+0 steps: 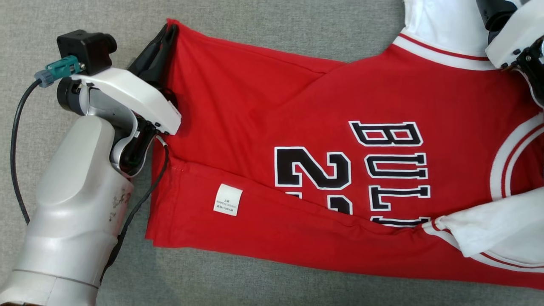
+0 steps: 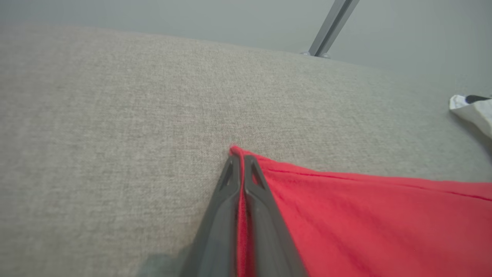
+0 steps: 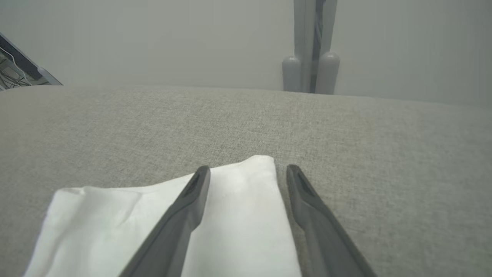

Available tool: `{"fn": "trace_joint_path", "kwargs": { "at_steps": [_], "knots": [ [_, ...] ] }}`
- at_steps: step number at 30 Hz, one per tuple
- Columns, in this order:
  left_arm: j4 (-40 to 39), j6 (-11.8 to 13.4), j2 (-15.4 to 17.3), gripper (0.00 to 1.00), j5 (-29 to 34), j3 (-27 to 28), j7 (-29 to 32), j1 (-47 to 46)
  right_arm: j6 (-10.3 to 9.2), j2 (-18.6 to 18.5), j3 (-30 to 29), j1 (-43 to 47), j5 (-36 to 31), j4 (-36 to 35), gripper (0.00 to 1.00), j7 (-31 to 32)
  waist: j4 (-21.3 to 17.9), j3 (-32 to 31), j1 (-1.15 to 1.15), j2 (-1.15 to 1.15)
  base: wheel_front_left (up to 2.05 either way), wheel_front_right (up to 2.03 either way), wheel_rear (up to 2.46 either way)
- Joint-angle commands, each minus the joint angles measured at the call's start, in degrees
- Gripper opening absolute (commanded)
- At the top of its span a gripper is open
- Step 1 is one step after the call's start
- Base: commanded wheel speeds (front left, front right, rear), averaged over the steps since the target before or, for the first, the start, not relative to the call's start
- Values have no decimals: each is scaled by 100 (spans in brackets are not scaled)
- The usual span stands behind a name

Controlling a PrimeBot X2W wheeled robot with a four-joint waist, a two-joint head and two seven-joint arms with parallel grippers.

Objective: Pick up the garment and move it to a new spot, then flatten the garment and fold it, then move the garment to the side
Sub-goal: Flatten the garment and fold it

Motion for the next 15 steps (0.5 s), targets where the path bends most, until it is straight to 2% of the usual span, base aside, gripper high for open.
{"fn": "trace_joint_path", "kwargs": {
  "at_steps": [1, 8, 11, 12, 13, 14, 15],
  "knots": [
    [357, 26, -33, 0, -72, -87, 35, 179, 1, -85, 111, -159, 75, 105, 100, 222, 47, 48, 0, 0, 0, 0, 0],
    [578, 20, -69, 0, -183, -240, -90, 65, 1, -247, 432, -502, 241, 401, 100, 1017, 83, 95, 0, 0, 0, 0, 0],
    [616, 18, -80, 0, -246, -298, -123, 30, 1, -274, 492, -557, 299, 425, 100, 1161, 87, 104, 0, 0, 0, 0, 0],
    [621, 18, -85, 0, -265, -323, -133, 26, 1, -278, 501, -575, 328, 437, 89, 1222, 90, 107, 0, 0, 0, 0, 0],
    [634, 18, -85, 0, -295, -355, -154, 22, 1, -291, 526, -603, 343, 446, 47, 1275, 93, 106, 0, 0, 0, 0, 0],
    [657, 17, -86, 0, -324, -384, -165, 10, 1, -300, 542, -630, 376, 408, 29, 1269, 95, 101, 0, 0, 0, 0, 0],
    [674, 17, -84, 0, -360, -414, -180, 4, 1, -297, 528, -639, 428, 376, 0, 1237, 96, 91, 0, 0, 0, 0, 0]
  ]
}}
